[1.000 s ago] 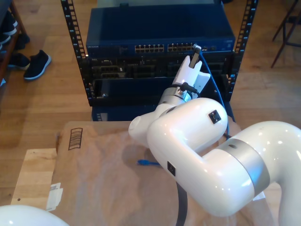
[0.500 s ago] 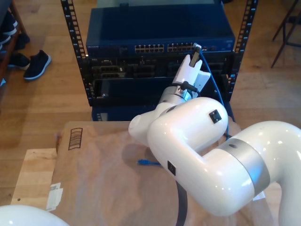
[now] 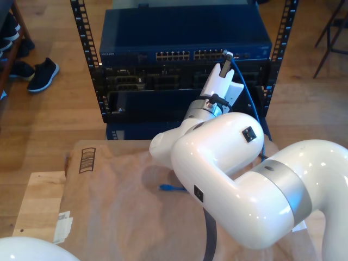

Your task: Grab the cable and plug it in

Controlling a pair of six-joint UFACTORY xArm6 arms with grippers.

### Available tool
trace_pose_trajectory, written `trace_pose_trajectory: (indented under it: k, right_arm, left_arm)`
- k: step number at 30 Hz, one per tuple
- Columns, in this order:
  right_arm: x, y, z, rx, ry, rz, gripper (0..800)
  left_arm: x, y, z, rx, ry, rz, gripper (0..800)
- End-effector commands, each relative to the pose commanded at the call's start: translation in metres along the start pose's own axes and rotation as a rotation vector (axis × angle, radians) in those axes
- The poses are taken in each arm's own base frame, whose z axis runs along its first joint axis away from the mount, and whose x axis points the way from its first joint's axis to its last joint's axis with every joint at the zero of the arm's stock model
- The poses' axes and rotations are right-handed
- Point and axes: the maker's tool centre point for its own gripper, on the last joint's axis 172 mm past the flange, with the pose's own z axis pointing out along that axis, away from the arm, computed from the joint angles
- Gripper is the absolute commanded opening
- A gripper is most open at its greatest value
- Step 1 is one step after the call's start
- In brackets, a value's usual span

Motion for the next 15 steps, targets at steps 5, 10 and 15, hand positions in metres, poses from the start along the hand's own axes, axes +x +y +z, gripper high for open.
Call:
trace_pose_trajectory:
  k: [5,10,15]
  right_arm:
    - [-0.0008,-0.0003,-0.0007,0.000,-0.001,0.000,0]
    - [-0.0004,0.0003,-0.0012,0.001,-0.002,-0.003,0]
    - [0.0006,0.0040,-0.0019,-0.001,-0.002,-0.009,0]
  left_arm:
    - [0.0000,0.0000,0.0000,0.000,0.000,0.000,800]
    - [-0.0002,0.0000,0.0003,0.000,-0.002,0.000,800]
    - [0.0000,-0.0003,0.0000,0.001,0.000,0.001,800]
